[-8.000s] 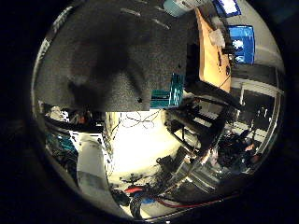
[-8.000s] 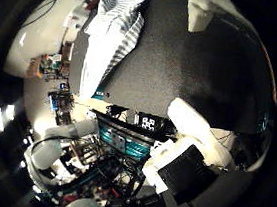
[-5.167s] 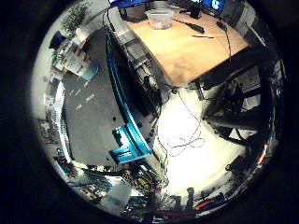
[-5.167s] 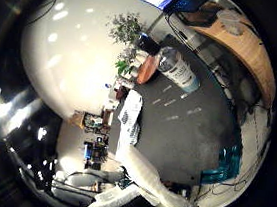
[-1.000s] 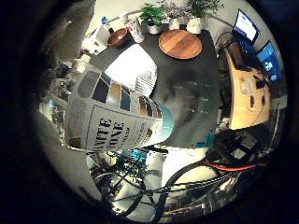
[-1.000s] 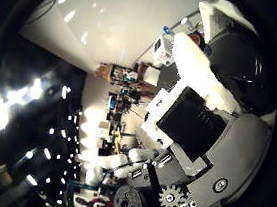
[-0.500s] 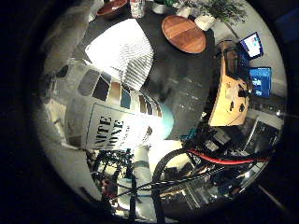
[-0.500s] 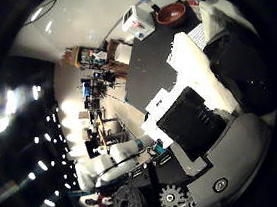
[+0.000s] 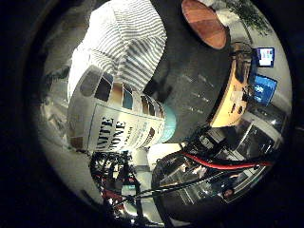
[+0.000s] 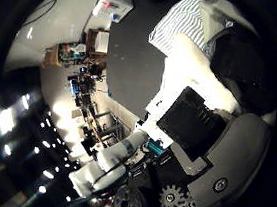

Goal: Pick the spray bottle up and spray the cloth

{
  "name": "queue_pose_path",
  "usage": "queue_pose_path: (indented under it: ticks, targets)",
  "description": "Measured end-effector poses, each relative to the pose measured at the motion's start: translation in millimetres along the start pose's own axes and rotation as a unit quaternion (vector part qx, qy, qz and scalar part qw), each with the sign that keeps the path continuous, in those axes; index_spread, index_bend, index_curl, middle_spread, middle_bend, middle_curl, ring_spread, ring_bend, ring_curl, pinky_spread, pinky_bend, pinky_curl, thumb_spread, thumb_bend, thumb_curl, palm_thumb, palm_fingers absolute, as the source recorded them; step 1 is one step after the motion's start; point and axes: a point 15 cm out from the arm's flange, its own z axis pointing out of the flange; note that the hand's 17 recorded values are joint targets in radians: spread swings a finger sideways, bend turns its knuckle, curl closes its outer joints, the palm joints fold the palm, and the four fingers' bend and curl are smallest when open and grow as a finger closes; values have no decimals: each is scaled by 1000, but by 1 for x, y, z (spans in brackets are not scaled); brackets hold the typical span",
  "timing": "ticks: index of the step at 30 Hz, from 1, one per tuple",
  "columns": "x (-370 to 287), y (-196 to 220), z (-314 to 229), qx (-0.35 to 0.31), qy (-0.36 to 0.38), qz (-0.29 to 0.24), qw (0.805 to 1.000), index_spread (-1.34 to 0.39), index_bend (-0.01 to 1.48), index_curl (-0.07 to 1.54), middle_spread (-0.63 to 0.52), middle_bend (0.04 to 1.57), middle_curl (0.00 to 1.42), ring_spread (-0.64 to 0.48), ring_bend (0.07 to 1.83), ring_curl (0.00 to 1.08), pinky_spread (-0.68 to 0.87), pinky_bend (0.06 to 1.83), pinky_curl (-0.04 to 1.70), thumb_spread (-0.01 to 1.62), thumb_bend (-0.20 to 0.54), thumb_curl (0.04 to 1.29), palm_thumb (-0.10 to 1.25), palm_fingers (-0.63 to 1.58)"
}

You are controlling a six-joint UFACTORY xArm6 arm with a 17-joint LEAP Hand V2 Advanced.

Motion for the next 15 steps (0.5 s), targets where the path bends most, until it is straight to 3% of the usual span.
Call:
queue_pose_path:
  ticks: [15]
  targets:
    - [1,23,-44,34,10,-8,999,-205,1184,745,-109,1380,651,-180,1444,641,-204,986,1439,913,-17,773,937,1166]
